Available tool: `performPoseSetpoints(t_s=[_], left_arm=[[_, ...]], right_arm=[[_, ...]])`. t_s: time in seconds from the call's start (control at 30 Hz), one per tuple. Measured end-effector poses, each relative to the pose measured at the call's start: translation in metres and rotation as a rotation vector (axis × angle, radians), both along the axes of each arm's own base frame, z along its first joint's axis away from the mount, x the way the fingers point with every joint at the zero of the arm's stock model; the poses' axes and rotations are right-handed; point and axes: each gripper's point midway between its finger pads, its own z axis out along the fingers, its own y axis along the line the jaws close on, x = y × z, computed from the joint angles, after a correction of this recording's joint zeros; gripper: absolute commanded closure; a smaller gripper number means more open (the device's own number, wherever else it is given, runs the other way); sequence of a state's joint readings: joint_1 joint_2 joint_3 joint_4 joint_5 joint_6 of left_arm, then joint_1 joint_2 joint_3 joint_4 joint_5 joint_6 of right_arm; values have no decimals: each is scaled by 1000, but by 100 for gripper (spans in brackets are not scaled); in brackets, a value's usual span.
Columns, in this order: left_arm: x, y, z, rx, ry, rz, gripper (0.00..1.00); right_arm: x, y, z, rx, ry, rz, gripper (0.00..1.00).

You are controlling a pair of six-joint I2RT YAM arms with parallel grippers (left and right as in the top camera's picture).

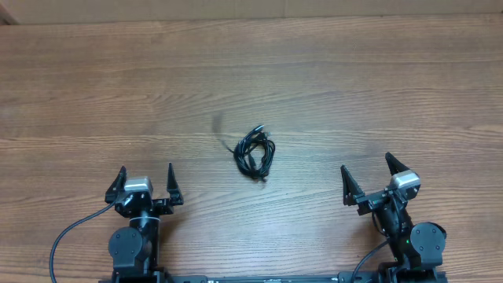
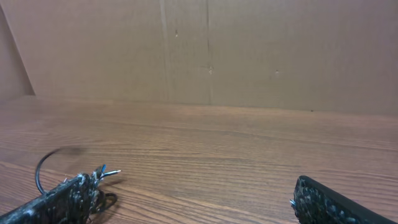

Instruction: Untangle cables

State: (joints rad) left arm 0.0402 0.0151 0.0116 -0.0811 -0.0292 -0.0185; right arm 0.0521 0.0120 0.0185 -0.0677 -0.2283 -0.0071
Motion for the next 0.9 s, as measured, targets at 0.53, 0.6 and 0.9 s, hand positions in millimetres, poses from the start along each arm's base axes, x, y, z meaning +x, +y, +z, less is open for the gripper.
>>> performPoseSetpoints(t_s=[0.53,0.6,0.9], left_arm=[[0,0,0,0,0,0,1],[0,0,0,0,0,0,0],[0,0,0,0,0,0,1]], right_arm=[[3,0,-11,-3,50,0,0],[3,0,-11,-3,50,0,0],[3,0,-11,-3,49,0,0]])
